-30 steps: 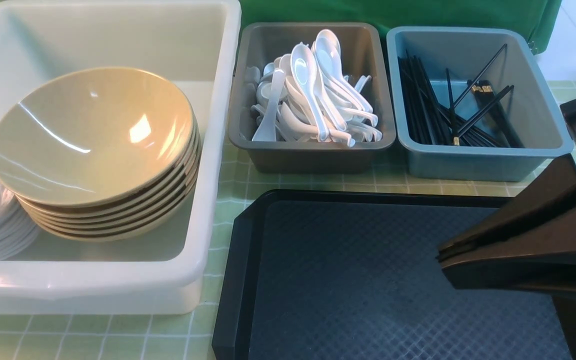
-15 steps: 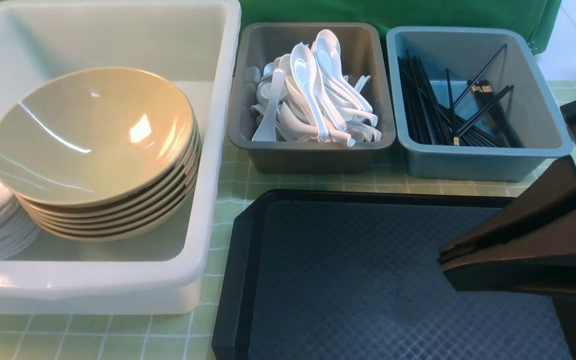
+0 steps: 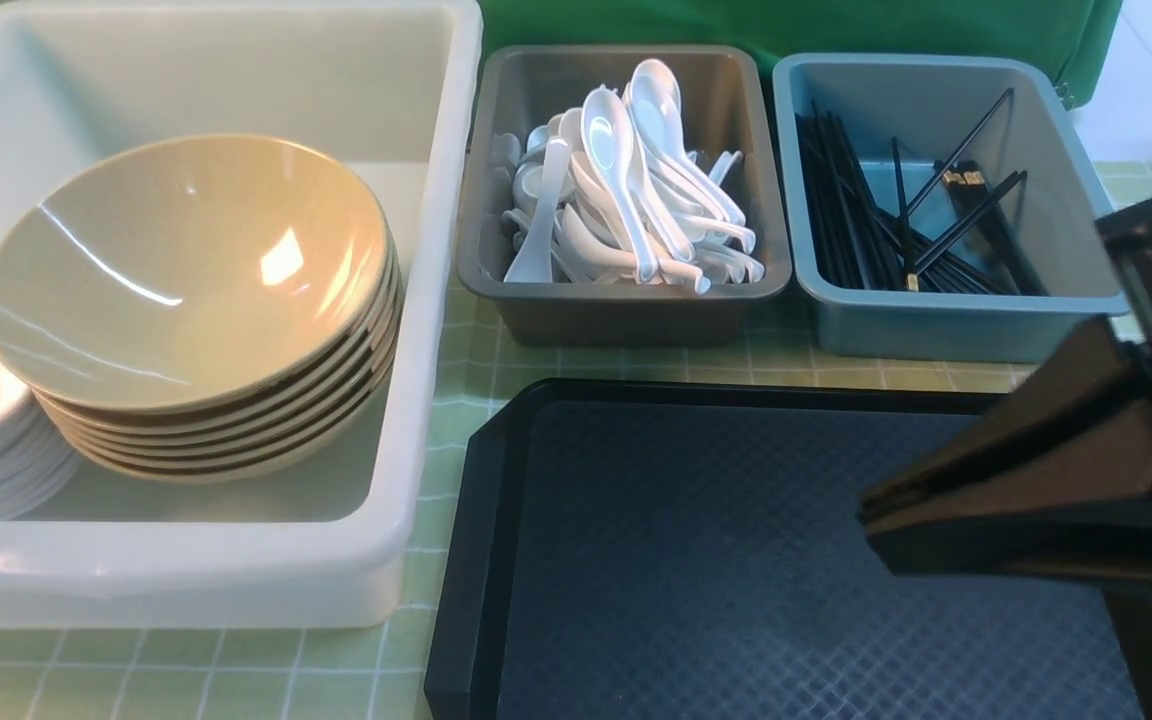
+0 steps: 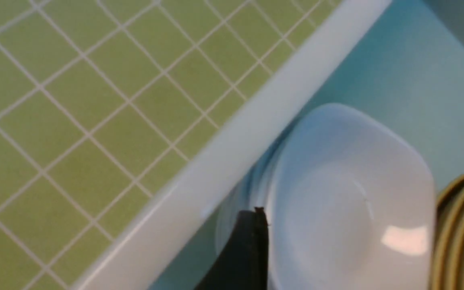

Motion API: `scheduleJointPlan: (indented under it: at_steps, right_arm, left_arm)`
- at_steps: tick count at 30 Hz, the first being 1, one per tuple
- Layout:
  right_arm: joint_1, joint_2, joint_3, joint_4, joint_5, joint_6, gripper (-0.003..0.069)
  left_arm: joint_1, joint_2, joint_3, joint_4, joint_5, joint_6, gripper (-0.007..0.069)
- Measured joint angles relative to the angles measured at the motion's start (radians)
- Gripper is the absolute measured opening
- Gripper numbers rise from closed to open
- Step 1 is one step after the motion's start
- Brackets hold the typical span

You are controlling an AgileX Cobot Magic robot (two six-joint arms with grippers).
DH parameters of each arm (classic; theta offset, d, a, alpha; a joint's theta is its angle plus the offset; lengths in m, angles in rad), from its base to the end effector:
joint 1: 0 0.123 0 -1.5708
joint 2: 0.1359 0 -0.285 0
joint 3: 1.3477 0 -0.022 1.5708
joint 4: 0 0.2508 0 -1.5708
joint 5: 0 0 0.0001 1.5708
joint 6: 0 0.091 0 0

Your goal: On green table put chopsticks spoon bowls plates into blue grey white boxes.

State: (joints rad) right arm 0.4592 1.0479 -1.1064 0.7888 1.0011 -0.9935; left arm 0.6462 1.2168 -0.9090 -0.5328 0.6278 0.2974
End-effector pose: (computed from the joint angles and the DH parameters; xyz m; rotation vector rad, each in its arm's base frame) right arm 0.1495 0.1346 0.3988 -1.2935 1.7624 0.6972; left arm 0.2156 0.1286 0.3067 -0.7553 2.1812 -0.1035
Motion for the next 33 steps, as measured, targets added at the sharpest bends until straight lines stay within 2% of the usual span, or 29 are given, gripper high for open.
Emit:
scheduleJointPlan:
  at_steps: [1,3,4,6,8,9,11,15,18,20,22,25,28,29,33]
  right_arm:
    - [0.0,0.007,0.008,-0.004,-0.017,0.0,0.0038]
    - [0.0,0.03,0.043,-0.029,-0.102,0.006,0.0039]
    - [0.0,0.03,0.046,-0.033,-0.111,0.008,0.004]
    - [0.0,0.071,0.081,-0.13,-0.238,0.115,0.0043]
    - [-0.004,0.088,0.085,-0.188,-0.3,0.181,0.0044]
    - [-0.008,0.091,0.085,-0.21,-0.314,0.194,0.0044]
    - [-0.045,0.102,0.073,-0.277,-0.38,0.264,0.0047]
    - [-0.181,0.107,0.004,-0.394,-0.367,0.429,0.0052]
    - [-0.307,0.086,-0.029,-0.473,-0.317,0.574,0.0057]
    - [-0.383,0.046,-0.024,-0.516,-0.302,0.641,0.0057]
    - [-0.418,-0.008,-0.001,-0.535,-0.311,0.659,0.0058]
    - [-0.433,-0.121,0.068,-0.537,-0.353,0.658,0.0061]
    - [-0.433,-0.29,0.171,-0.534,-0.403,0.644,0.0064]
    - [-0.433,-0.363,0.228,-0.534,-0.429,0.628,0.0065]
    - [-0.432,-0.587,0.392,-0.532,-0.505,0.62,0.0066]
  left_arm:
    - [-0.029,-0.015,0.0,-0.002,-0.001,0.003,0.0664]
    - [-0.164,-0.059,0.0,-0.014,-0.002,0.053,0.0662]
    - [-0.164,-0.064,0.0,-0.016,-0.002,0.06,0.066]
    - [-0.409,-0.117,0.0,-0.012,0.0,0.166,0.0622]
    - [-0.517,-0.142,0.0,0.012,0.002,0.192,0.0582]
    - [-0.517,-0.142,0.0,0.012,0.002,0.192,0.0582]
    - [-0.625,-0.185,0.0,0.058,0.002,0.204,0.0512]
    - [-0.737,-0.247,0.0,0.142,0.016,0.168,0.034]
    - [-0.775,-0.27,0.0,0.243,0.037,0.09,0.0169]
    - [-0.816,-0.273,0.0,0.347,0.046,-0.02,0.0065]
    - [-0.869,-0.272,0.0,0.465,0.073,-0.129,0.0017]
    - [-0.955,-0.284,0.0,0.626,0.151,-0.297,-0.0002]
    - [-0.994,-0.336,0.001,0.712,0.229,-0.424,-0.0001]
    - [-0.998,-0.375,0.008,0.724,0.26,-0.461,-0.0001]
    - [-1.002,-0.55,0.062,0.697,0.321,-0.488,-0.0001]
